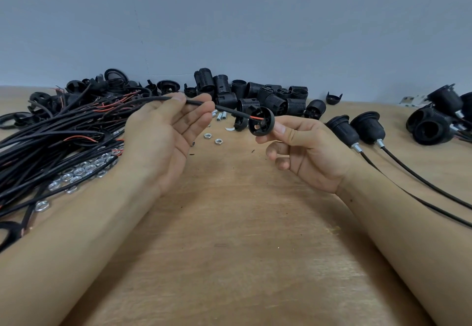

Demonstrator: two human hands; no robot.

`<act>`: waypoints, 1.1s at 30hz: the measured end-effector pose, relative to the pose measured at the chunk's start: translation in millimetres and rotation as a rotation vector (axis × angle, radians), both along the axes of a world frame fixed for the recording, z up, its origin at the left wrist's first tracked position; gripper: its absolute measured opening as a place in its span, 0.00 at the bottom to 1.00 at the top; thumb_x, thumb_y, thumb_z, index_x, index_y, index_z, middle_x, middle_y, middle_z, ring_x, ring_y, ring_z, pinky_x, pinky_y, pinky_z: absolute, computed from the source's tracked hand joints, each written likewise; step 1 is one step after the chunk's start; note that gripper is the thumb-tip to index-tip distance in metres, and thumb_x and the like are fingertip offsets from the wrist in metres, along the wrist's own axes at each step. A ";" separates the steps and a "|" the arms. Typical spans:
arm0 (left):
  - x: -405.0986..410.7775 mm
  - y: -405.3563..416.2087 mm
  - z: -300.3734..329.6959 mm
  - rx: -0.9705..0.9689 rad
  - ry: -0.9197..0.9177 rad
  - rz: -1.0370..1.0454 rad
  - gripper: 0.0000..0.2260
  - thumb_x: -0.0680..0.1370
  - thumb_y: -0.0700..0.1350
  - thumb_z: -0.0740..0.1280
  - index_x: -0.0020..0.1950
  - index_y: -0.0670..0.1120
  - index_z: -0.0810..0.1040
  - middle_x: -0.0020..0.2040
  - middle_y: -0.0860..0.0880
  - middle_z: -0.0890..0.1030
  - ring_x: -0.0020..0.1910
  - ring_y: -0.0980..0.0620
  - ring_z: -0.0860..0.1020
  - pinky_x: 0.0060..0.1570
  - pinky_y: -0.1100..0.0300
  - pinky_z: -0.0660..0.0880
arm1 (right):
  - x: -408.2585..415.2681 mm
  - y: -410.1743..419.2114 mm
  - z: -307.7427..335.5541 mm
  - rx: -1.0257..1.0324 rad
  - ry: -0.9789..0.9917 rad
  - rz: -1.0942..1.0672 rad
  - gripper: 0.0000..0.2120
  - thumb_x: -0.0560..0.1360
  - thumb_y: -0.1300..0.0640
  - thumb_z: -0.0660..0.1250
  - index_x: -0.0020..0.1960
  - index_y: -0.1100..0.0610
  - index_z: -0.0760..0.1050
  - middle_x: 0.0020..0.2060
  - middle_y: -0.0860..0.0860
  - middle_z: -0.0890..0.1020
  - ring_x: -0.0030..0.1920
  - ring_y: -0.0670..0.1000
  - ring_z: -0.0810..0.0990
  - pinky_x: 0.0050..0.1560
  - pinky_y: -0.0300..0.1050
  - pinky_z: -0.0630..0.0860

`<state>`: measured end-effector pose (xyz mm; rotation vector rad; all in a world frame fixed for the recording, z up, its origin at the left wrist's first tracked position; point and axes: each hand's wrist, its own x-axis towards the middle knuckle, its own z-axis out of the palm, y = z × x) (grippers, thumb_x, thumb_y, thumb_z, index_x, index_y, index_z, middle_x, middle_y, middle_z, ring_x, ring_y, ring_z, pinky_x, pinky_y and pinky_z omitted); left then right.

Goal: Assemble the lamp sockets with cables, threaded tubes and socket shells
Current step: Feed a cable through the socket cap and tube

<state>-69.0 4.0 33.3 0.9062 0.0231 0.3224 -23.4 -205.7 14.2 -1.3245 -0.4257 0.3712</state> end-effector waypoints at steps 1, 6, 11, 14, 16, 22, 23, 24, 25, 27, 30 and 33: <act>0.1 -1.1 -0.6 0.021 -0.005 0.004 0.06 0.83 0.37 0.59 0.49 0.39 0.73 0.41 0.43 0.86 0.39 0.51 0.85 0.39 0.64 0.79 | -0.1 0.2 0.1 0.001 0.001 0.001 0.10 0.73 0.57 0.66 0.50 0.60 0.82 0.41 0.54 0.84 0.31 0.47 0.78 0.27 0.36 0.71; 0.3 -3.0 -1.4 0.061 -0.016 0.034 0.08 0.84 0.37 0.59 0.46 0.39 0.73 0.40 0.43 0.86 0.39 0.50 0.85 0.40 0.63 0.80 | -0.3 0.0 0.6 0.011 0.005 0.004 0.09 0.73 0.58 0.65 0.49 0.59 0.82 0.41 0.54 0.84 0.31 0.47 0.78 0.27 0.36 0.71; -0.4 -5.8 -2.1 0.173 -0.091 0.123 0.03 0.84 0.37 0.59 0.56 0.38 0.68 0.44 0.38 0.83 0.39 0.47 0.84 0.40 0.61 0.79 | -0.3 -0.2 0.8 0.047 0.027 0.009 0.09 0.73 0.58 0.65 0.49 0.58 0.83 0.41 0.54 0.84 0.31 0.47 0.78 0.27 0.36 0.71; -2.3 -6.6 -2.7 0.266 -0.163 0.179 0.03 0.84 0.37 0.60 0.56 0.40 0.67 0.43 0.39 0.83 0.40 0.45 0.85 0.42 0.59 0.79 | 0.1 -0.5 1.0 0.064 0.035 0.004 0.09 0.73 0.58 0.65 0.49 0.59 0.82 0.42 0.54 0.85 0.31 0.46 0.78 0.27 0.36 0.71; -3.0 -7.0 -3.7 0.306 -0.202 0.208 0.04 0.84 0.36 0.60 0.57 0.40 0.66 0.43 0.40 0.84 0.39 0.45 0.85 0.42 0.58 0.79 | 0.5 -0.4 0.7 0.068 0.040 0.002 0.10 0.72 0.58 0.66 0.49 0.58 0.83 0.42 0.54 0.85 0.31 0.46 0.79 0.27 0.36 0.71; -3.9 -6.7 -3.7 0.337 -0.255 0.221 0.06 0.84 0.37 0.61 0.59 0.39 0.66 0.41 0.42 0.85 0.39 0.43 0.85 0.41 0.57 0.80 | 1.5 -1.2 -0.2 0.035 0.004 -0.023 0.09 0.71 0.58 0.68 0.49 0.56 0.85 0.45 0.55 0.86 0.32 0.47 0.80 0.27 0.36 0.72; -4.1 -6.3 -3.6 0.330 -0.252 0.213 0.06 0.84 0.37 0.61 0.59 0.39 0.67 0.41 0.42 0.85 0.40 0.43 0.85 0.41 0.58 0.80 | 1.8 -1.0 -0.8 0.009 -0.020 -0.046 0.10 0.71 0.58 0.69 0.50 0.57 0.84 0.46 0.56 0.86 0.32 0.47 0.80 0.27 0.36 0.72; -4.5 -6.0 -3.5 0.324 -0.247 0.207 0.06 0.84 0.37 0.61 0.59 0.39 0.67 0.41 0.42 0.85 0.40 0.43 0.85 0.41 0.58 0.80 | 2.0 -0.8 -1.3 -0.019 -0.043 -0.071 0.11 0.70 0.57 0.69 0.51 0.57 0.84 0.47 0.56 0.86 0.33 0.48 0.81 0.27 0.36 0.72; -4.6 -5.9 -3.5 0.319 -0.242 0.204 0.06 0.84 0.38 0.61 0.59 0.39 0.67 0.41 0.42 0.85 0.40 0.43 0.85 0.41 0.58 0.80 | 2.2 -0.4 -1.6 -0.038 -0.059 -0.089 0.12 0.70 0.57 0.70 0.52 0.58 0.83 0.48 0.57 0.86 0.33 0.48 0.81 0.28 0.36 0.73; -4.7 -5.8 -3.3 0.317 -0.235 0.201 0.06 0.84 0.38 0.61 0.59 0.39 0.67 0.41 0.42 0.85 0.39 0.43 0.85 0.41 0.58 0.80 | 2.1 0.0 -1.7 -0.041 -0.065 -0.100 0.13 0.69 0.57 0.70 0.53 0.58 0.82 0.48 0.57 0.86 0.33 0.48 0.81 0.28 0.37 0.73; -4.0 -6.0 -3.6 0.330 -0.225 0.228 0.05 0.84 0.38 0.61 0.58 0.39 0.67 0.41 0.41 0.85 0.39 0.44 0.85 0.41 0.58 0.80 | 1.2 -0.3 -0.5 -0.024 -0.072 -0.103 0.14 0.68 0.58 0.71 0.53 0.59 0.82 0.47 0.55 0.86 0.33 0.49 0.81 0.27 0.37 0.72; -3.3 -5.8 -4.6 0.366 -0.192 0.265 0.05 0.83 0.38 0.61 0.58 0.39 0.67 0.41 0.41 0.85 0.38 0.45 0.85 0.41 0.59 0.80 | -0.5 1.3 -0.3 -0.010 -0.084 -0.076 0.15 0.67 0.60 0.72 0.53 0.60 0.83 0.45 0.55 0.85 0.34 0.50 0.81 0.27 0.37 0.72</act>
